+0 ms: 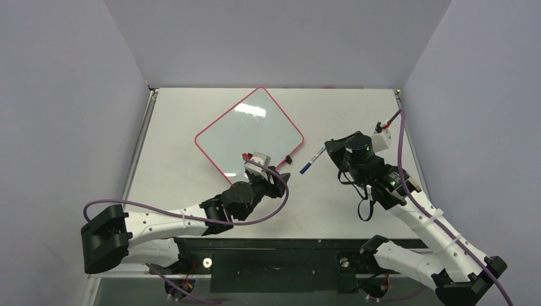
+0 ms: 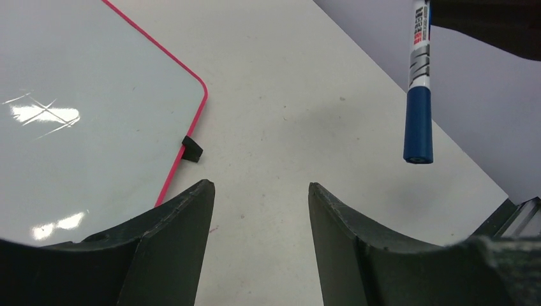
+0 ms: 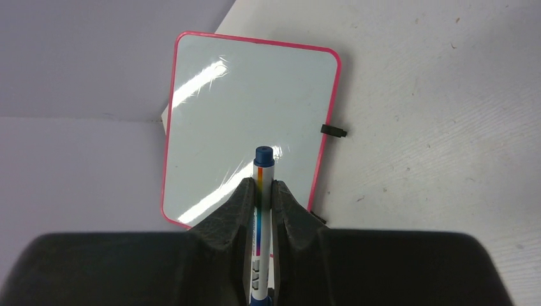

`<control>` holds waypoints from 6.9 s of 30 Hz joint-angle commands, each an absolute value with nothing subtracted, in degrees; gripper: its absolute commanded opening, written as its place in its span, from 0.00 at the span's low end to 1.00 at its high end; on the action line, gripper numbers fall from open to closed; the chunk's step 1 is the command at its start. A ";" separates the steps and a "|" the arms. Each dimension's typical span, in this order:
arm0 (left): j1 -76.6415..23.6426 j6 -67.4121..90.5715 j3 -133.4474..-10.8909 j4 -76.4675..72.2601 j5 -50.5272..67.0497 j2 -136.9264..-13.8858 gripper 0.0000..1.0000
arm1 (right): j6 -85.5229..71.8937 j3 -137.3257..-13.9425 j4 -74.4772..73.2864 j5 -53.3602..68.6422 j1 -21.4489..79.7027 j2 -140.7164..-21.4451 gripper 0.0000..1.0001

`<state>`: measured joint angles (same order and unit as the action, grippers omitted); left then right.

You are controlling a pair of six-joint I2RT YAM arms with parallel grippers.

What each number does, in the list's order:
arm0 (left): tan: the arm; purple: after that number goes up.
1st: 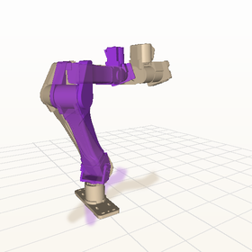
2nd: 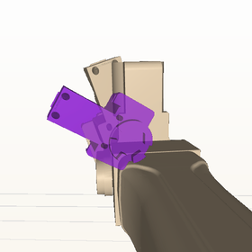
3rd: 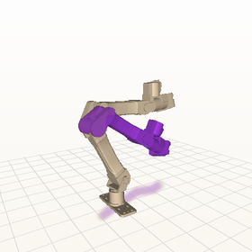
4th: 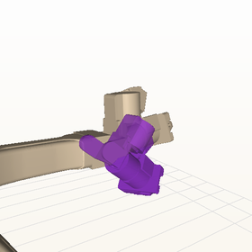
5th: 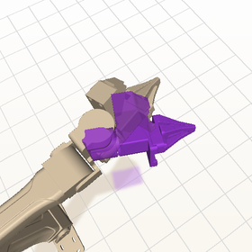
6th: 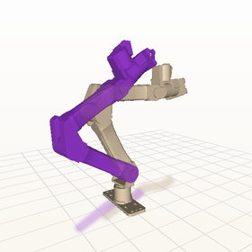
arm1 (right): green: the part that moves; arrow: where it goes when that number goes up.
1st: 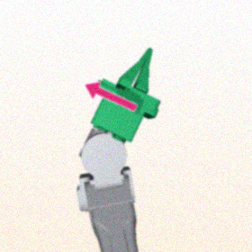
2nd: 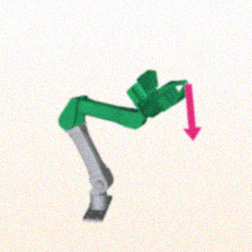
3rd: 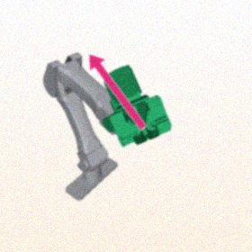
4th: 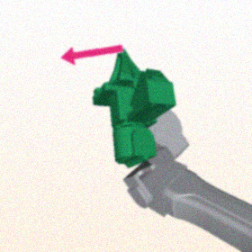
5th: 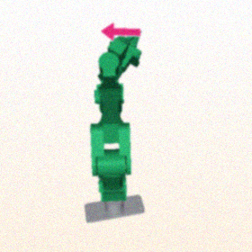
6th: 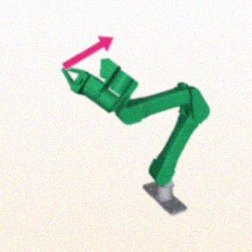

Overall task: Write a sentence on the whiteboard
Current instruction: Pass from the right arm to the left, then open the pen cap of the whiteboard marker.

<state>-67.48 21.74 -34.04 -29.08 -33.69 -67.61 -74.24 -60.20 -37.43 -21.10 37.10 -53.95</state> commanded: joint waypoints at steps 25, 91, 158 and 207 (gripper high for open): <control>-68.20 6.94 -45.91 -27.86 -17.65 -72.96 0.62 | -74.30 -64.52 -37.97 -22.32 36.93 -57.79 0.00; -67.15 3.38 -51.11 -29.91 -20.52 -80.27 0.41 | -70.22 -62.31 -38.02 -24.23 38.27 -58.70 0.00; -41.70 14.20 -55.04 -4.14 46.28 -64.98 0.00 | -44.06 -53.24 3.18 40.56 31.11 -54.22 0.54; -39.85 9.83 -58.00 3.43 50.04 -65.55 0.00 | -37.45 -53.10 -5.28 47.24 34.15 -54.57 0.10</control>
<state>-40.16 10.59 -55.33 3.25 49.54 -65.25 -39.11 -51.18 -6.57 47.18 33.32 -54.52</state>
